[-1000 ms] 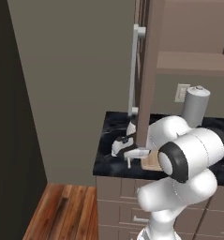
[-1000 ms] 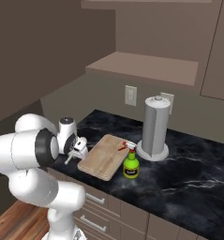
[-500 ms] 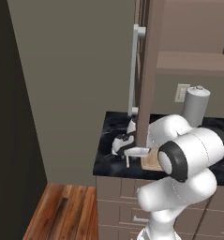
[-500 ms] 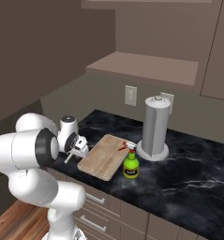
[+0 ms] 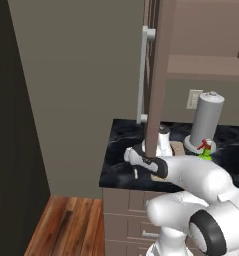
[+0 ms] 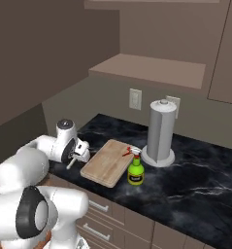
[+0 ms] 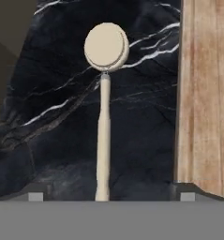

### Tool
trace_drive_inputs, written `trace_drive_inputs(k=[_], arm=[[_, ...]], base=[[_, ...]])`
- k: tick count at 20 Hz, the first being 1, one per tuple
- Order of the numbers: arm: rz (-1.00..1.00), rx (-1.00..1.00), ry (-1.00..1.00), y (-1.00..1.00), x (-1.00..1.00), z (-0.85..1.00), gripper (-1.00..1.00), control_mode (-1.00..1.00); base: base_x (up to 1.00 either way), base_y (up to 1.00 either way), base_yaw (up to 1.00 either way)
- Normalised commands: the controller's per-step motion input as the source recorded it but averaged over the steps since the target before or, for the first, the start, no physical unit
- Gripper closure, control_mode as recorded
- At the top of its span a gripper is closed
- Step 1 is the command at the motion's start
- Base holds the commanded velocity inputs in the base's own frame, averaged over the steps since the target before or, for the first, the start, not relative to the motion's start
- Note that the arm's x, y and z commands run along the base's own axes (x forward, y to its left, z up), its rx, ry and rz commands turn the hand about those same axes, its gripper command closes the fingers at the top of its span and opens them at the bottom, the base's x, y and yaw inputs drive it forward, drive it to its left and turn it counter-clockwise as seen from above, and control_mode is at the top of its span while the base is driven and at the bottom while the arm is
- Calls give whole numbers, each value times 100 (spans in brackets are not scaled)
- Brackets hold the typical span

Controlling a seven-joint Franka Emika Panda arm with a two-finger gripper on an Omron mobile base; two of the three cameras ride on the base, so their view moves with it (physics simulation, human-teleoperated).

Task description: Grab the spray bottle from the cabinet, then place it next to the cutting board for sanitizing. Then grab the dish brush from the countertop next to the sink and place it next to the cutting board.

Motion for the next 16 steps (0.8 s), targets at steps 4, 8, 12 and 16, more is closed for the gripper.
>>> trace_drive_inputs(k=[4, 8, 12, 16], arm=[[-2, 0, -14, -16, -62, 86, -100, -100], [0, 0, -3, -38, -80, 85, -100, -100], [-2, 0, 0, -52, -66, 87, -100, -100], [-2, 0, 0, -49, -61, 89, -100, -100]], base=[[0, 0, 0], [0, 0, 0], [0, 0, 0], [0, 0, 0]])
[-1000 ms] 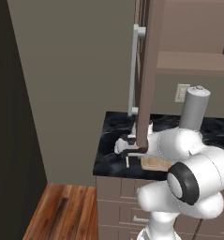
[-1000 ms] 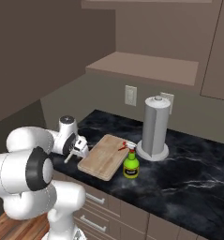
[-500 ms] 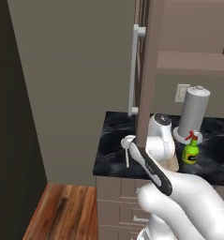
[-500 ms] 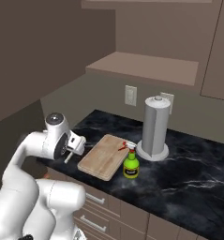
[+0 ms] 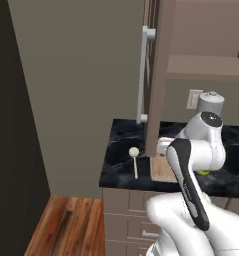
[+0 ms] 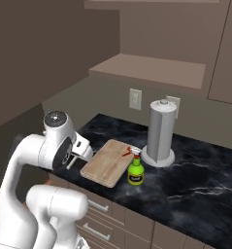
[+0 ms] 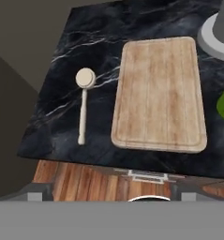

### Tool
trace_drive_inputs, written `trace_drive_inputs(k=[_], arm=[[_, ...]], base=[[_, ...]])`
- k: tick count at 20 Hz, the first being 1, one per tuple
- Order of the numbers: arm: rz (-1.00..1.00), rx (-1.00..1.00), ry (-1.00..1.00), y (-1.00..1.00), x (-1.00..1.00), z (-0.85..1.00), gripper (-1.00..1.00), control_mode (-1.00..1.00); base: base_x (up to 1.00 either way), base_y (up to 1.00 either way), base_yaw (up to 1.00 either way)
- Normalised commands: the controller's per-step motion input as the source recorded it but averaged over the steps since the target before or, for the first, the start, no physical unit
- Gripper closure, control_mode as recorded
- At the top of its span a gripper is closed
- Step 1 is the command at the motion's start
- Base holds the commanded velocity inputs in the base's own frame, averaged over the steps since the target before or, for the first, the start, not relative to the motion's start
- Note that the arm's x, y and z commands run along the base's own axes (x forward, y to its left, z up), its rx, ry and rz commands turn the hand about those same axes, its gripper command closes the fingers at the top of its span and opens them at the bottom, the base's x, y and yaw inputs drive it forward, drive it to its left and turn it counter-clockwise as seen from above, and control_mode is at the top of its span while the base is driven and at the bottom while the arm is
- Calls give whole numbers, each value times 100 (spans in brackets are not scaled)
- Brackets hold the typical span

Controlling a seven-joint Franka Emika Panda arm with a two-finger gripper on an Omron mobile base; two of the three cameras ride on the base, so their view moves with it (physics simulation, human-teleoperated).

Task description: Grab the spray bottle from the cabinet, then place it next to the cutting board for sanitizing. Then grab the dish brush from the countertop next to the sink and place it next to the cutting board.

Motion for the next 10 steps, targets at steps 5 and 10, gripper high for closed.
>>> trace_drive_inputs(k=[5, 10], arm=[[-1, 0, 0, -30, -73, 100, -100, -100], [0, 0, -3, -30, -89, 100, -100, -100]], base=[[0, 0, 0], [0, 0, 0]])
